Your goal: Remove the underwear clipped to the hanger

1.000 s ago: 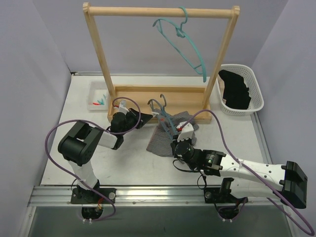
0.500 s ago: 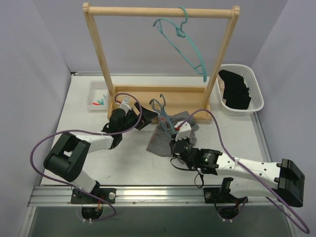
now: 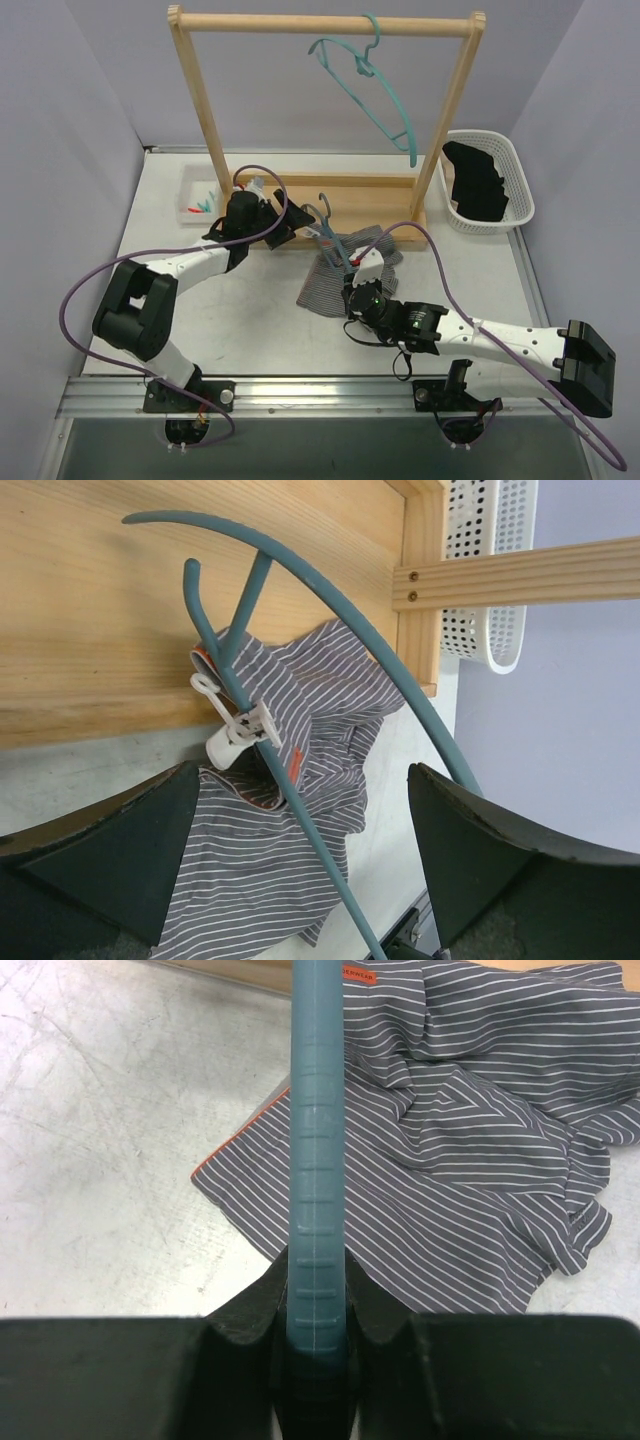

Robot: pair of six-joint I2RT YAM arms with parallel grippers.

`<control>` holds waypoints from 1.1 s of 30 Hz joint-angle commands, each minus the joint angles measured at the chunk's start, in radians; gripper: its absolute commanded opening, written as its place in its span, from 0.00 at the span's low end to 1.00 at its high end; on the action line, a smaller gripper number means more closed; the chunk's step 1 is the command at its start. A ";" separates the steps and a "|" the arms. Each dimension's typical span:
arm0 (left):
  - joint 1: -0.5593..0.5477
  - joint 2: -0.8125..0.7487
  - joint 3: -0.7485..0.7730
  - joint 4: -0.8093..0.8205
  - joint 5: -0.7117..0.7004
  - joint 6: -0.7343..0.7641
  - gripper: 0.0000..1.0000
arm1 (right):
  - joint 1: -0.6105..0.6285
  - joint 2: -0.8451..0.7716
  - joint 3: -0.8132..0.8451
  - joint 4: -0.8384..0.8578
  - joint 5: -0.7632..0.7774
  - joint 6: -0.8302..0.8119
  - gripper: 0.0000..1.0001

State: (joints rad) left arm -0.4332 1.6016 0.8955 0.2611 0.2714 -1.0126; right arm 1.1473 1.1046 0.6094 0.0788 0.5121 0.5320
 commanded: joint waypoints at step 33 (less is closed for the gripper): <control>0.039 0.175 0.106 0.023 0.207 -0.023 0.07 | 0.017 -0.003 0.012 0.045 0.034 -0.023 0.00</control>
State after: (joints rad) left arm -0.4072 1.7992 0.9878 0.2062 0.4610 -1.0306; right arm 1.1557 1.1053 0.6094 0.0872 0.5179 0.5217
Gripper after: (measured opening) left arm 0.049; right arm 0.114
